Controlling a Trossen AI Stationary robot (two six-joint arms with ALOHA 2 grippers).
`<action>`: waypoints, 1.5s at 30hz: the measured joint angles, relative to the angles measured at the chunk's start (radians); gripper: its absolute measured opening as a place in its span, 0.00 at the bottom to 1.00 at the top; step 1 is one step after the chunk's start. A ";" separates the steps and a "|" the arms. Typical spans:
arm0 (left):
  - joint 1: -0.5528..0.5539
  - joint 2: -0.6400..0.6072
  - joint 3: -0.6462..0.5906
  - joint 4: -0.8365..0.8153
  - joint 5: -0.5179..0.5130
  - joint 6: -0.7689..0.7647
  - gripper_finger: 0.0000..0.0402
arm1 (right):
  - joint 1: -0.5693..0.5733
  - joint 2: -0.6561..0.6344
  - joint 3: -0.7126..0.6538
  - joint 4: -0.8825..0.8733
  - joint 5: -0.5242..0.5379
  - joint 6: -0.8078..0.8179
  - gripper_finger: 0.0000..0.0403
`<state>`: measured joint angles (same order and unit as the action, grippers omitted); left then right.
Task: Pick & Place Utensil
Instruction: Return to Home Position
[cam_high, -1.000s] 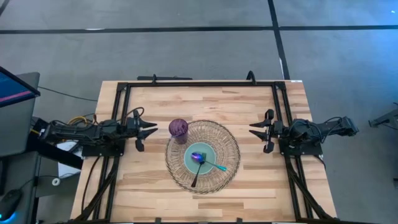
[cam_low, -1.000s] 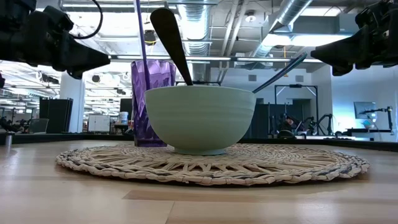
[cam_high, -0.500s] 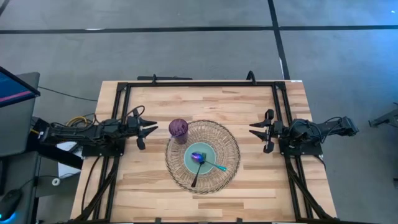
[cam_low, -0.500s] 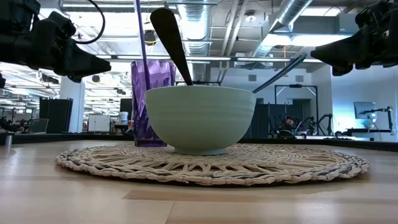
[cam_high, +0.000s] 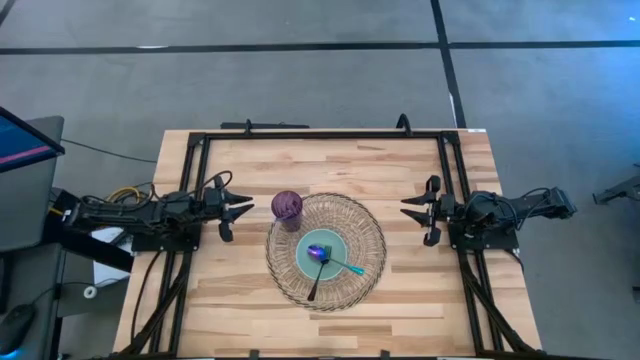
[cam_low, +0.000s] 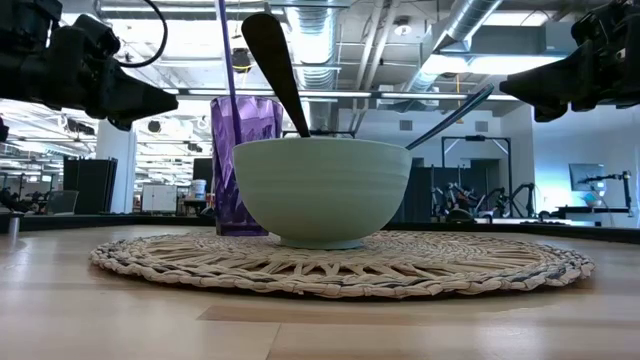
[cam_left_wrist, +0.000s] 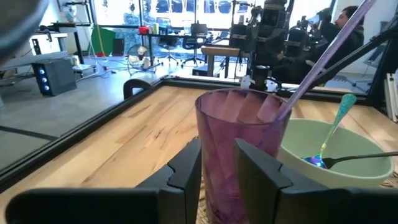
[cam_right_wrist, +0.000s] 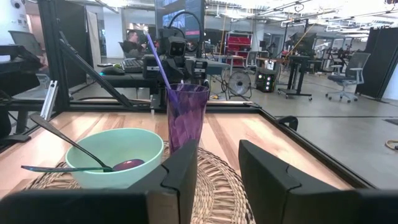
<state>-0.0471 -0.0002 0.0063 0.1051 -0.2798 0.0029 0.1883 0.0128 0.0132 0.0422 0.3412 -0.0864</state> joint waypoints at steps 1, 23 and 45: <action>0.000 0.000 0.000 0.000 0.000 0.000 0.24 | 0.000 0.000 0.000 0.000 0.000 0.000 0.28; 0.000 0.000 0.000 0.004 -0.016 0.033 0.24 | 0.000 0.000 0.000 0.000 0.000 0.000 0.28; 0.000 0.000 0.000 0.027 -0.015 0.015 0.24 | 0.000 0.000 0.000 0.000 0.000 0.000 0.28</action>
<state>-0.0468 -0.0002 0.0063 0.1318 -0.2950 0.0181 0.1883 0.0128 0.0132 0.0421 0.3409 -0.0864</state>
